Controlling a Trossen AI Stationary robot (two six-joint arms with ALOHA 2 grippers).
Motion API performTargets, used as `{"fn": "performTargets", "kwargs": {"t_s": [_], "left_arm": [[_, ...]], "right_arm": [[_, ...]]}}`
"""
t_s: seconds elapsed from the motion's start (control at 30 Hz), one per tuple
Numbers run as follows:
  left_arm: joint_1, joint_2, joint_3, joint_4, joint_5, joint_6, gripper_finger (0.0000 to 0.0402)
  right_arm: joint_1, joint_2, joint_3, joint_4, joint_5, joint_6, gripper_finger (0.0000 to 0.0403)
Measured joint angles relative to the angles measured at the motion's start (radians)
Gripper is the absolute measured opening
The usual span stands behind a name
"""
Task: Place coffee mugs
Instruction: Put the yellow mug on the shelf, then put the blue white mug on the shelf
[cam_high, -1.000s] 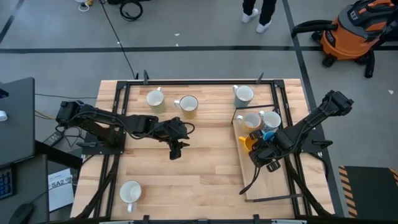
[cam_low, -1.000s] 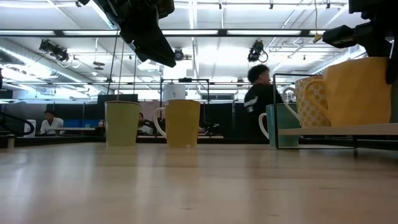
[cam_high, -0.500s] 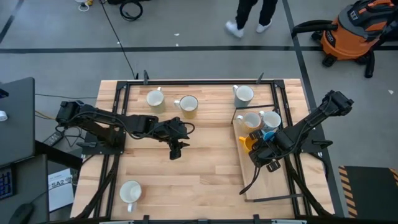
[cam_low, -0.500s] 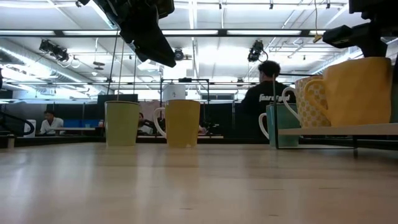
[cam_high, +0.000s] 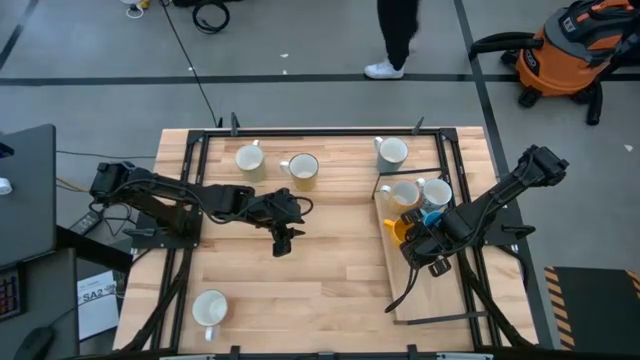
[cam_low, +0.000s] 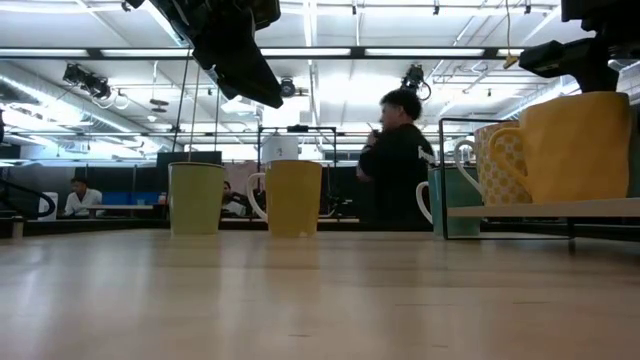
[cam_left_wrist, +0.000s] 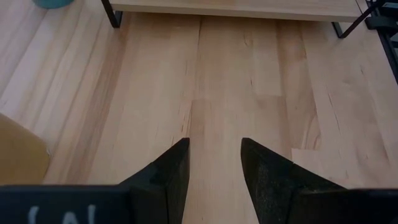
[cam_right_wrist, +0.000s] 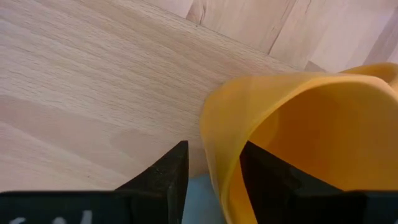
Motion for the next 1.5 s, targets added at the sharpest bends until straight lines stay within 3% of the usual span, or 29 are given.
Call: {"fn": "performTargets", "kwargs": {"t_s": [0.37,0.97,1.23,1.5], "left_arm": [[0.0,0.0,0.0,0.0,0.0,0.0,0.0151],[0.0,0.0,0.0,0.0,0.0,0.0,0.0151],[0.0,0.0,0.0,0.0,0.0,0.0,0.0151],[0.0,0.0,0.0,0.0,0.0,0.0,0.0151]], "right_arm": [[0.0,0.0,0.042,-0.006,0.0,0.0,0.0149],[-0.026,0.0,0.367,-0.161,0.044,-0.001,0.0149],[-0.147,0.0,0.512,-0.159,0.126,-0.06,0.015],[-0.389,0.0,0.563,-0.158,0.151,-0.162,0.015]]}}
